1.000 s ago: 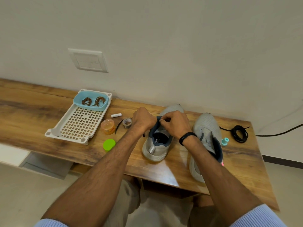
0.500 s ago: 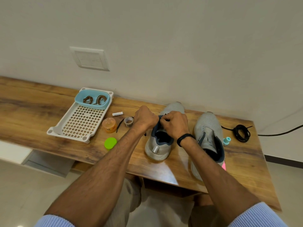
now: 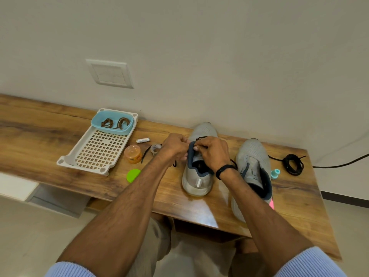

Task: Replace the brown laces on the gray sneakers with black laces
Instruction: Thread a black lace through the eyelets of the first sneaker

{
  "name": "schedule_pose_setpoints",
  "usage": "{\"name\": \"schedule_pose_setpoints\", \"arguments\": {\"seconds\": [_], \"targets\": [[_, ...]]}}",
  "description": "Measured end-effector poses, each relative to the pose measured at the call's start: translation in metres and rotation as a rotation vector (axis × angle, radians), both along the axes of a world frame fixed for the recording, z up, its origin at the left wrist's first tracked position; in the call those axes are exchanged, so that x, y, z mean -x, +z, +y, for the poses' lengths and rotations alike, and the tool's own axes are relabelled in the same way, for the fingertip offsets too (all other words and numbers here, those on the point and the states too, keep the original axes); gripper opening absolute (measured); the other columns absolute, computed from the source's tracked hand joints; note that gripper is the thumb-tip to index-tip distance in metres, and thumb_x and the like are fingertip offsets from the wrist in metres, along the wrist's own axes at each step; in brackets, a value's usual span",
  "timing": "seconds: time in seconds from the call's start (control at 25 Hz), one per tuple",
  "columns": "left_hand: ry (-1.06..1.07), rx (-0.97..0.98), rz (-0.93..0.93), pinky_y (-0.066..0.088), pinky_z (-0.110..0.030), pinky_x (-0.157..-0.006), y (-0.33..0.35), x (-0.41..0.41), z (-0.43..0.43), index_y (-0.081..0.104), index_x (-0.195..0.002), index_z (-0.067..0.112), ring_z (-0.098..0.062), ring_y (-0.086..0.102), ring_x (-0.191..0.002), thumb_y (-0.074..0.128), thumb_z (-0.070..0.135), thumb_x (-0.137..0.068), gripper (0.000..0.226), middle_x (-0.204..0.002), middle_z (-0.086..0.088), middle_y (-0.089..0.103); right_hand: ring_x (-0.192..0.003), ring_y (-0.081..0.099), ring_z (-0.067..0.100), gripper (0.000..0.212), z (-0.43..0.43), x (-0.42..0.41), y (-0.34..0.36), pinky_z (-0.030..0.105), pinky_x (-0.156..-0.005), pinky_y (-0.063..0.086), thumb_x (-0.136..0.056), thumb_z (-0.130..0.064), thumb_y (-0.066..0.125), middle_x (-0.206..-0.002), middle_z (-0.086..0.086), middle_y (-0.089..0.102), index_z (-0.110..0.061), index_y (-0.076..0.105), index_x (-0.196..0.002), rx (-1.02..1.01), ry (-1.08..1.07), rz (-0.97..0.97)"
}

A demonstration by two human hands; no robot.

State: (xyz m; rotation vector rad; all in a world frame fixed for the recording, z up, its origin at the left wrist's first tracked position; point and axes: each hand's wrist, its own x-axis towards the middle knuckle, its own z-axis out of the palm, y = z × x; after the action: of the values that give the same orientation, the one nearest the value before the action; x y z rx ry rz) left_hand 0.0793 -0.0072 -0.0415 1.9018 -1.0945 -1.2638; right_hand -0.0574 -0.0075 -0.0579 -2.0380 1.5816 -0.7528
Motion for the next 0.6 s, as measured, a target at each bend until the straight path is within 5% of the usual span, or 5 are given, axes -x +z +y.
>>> {"name": "schedule_pose_setpoints", "arguments": {"seconds": [0.16,0.24,0.32,0.44,0.6], "targets": [[0.033,-0.035,0.055,0.060,-0.035,-0.068,0.001,0.001,-0.001,0.066,-0.081,0.005,-0.017,0.061,-0.060,0.064,0.003,-0.091,0.010,-0.075,-0.013,0.066,-0.107,0.057,0.025,0.021,0.008,-0.002,0.003,0.036,-0.092,0.044,-0.089,-0.022,0.063,-0.114,0.006,0.064,-0.016,0.072,-0.108,0.141,-0.105,0.290],[0.073,-0.054,0.073,0.061,-0.041,-0.071,0.002,0.002,-0.003,0.066,-0.082,-0.003,-0.020,0.062,-0.058,0.065,-0.002,-0.087,0.006,-0.072,-0.015,0.065,-0.100,0.056,0.027,0.021,0.022,-0.008,0.005,0.037,-0.087,0.043,-0.091,-0.028,0.058,-0.105,0.009,0.062,-0.014,0.070,-0.102,0.206,-0.199,0.344],[0.088,-0.062,0.067,0.062,-0.048,-0.072,0.004,0.004,-0.002,0.064,-0.087,-0.010,-0.026,0.064,-0.062,0.063,-0.004,-0.082,0.007,-0.073,-0.018,0.064,-0.087,0.061,0.027,0.028,0.034,-0.017,0.003,0.035,-0.073,0.046,-0.090,-0.037,0.054,-0.094,0.009,0.064,-0.014,0.069,-0.091,0.132,-0.186,0.335],[0.070,-0.076,0.014,0.060,-0.055,-0.073,0.008,0.006,0.000,0.061,-0.087,-0.008,-0.034,0.070,-0.073,0.059,0.001,-0.078,0.013,-0.079,-0.020,0.066,-0.091,0.065,0.028,0.038,0.042,-0.028,-0.006,0.036,-0.069,0.052,-0.094,-0.044,0.050,-0.106,0.009,0.064,-0.012,0.063,-0.108,-0.026,-0.159,0.382],[0.162,-0.111,0.146,0.062,-0.042,-0.065,0.016,0.006,0.002,0.054,-0.080,-0.005,-0.026,0.062,-0.060,0.047,-0.005,-0.089,0.011,-0.073,-0.018,0.062,-0.095,0.065,0.034,0.034,0.046,-0.033,-0.007,0.037,-0.071,0.051,-0.099,-0.035,0.042,-0.110,0.014,0.064,-0.010,0.062,-0.110,-0.060,-0.205,0.385]]}}
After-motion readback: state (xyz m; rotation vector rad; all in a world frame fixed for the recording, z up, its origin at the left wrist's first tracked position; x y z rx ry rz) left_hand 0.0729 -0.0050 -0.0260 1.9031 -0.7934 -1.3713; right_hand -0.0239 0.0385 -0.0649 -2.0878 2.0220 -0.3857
